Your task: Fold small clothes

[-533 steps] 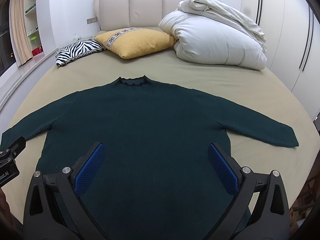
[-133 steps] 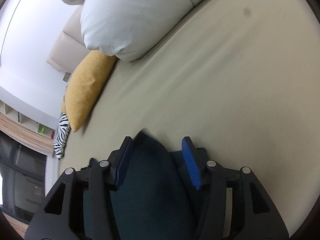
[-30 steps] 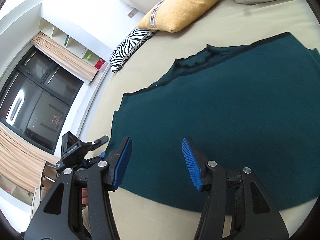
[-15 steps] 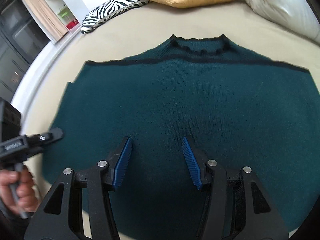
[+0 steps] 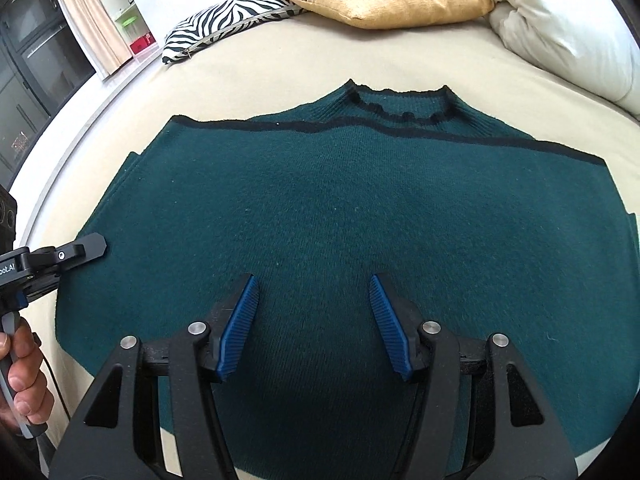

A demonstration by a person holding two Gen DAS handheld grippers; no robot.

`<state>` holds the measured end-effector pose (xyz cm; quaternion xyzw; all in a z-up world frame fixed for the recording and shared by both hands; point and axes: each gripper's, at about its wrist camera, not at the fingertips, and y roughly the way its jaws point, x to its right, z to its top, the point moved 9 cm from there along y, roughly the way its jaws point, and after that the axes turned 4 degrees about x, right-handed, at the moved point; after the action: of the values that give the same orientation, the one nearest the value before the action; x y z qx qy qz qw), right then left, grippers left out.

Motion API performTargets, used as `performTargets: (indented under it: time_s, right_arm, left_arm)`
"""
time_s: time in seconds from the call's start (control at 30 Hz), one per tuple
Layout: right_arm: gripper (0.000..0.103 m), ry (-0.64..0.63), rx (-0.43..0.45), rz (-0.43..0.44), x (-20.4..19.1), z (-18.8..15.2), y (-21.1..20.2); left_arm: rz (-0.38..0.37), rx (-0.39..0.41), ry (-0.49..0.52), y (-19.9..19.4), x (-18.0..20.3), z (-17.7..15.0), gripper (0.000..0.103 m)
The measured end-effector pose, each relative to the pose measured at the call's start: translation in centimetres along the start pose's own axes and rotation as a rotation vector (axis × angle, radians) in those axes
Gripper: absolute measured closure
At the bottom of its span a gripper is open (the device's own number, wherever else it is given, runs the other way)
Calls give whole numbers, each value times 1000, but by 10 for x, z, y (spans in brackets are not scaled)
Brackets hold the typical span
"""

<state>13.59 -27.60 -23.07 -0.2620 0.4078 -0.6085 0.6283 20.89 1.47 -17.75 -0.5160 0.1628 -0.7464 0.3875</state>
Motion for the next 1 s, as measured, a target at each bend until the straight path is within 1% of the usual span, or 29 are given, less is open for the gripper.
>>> performTargets:
  time_s: [0.1, 0.2, 0.23, 0.3, 0.33, 0.43, 0.53, 0.6, 0.67, 0.73, 0.8, 0.9, 1.0]
  right_arm:
    - [47, 22, 6, 32, 2, 1, -8]
    - [47, 75, 21, 100, 9, 3, -18]
    - [47, 121, 24, 156, 16, 4, -23]
    - [47, 208, 23, 229, 29, 4, -29]
    - [47, 279, 22, 278, 44, 4, -33]
    - [46, 432, 32, 374, 80, 2, -42]
    - [45, 505, 56, 397, 114, 0, -52]
    - [45, 517, 66, 387, 132, -2, -58]
    - [45, 509, 72, 371, 144, -5, -63]
    - [45, 526, 74, 389, 154, -8, -67]
    - [45, 558, 81, 401, 164, -10, -69]
    - [45, 603, 82, 447, 171, -10, -69]
    - [45, 642, 78, 525, 167, -4, -66]
  left_arm:
    - [-2, 5, 15, -2, 9, 2, 87]
    - [-7, 9, 40, -3, 23, 4, 87]
    - [-9, 10, 54, -3, 30, 5, 87]
    - [-12, 12, 77, -3, 42, 8, 87]
    - [-13, 14, 90, -2, 49, 9, 87]
    - [-17, 11, 134, 4, 75, 11, 87]
    - [-30, -5, 178, 19, 105, 7, 87]
    - [-39, -22, 201, 30, 125, 0, 87]
    - [-51, -43, 220, 42, 142, -10, 87]
    - [-51, -57, 250, 51, 156, -19, 87]
    - [-53, -69, 257, 60, 166, -25, 87]
    - [-66, -84, 247, 78, 180, -33, 87]
    - [-97, -112, 236, 102, 197, -47, 87]
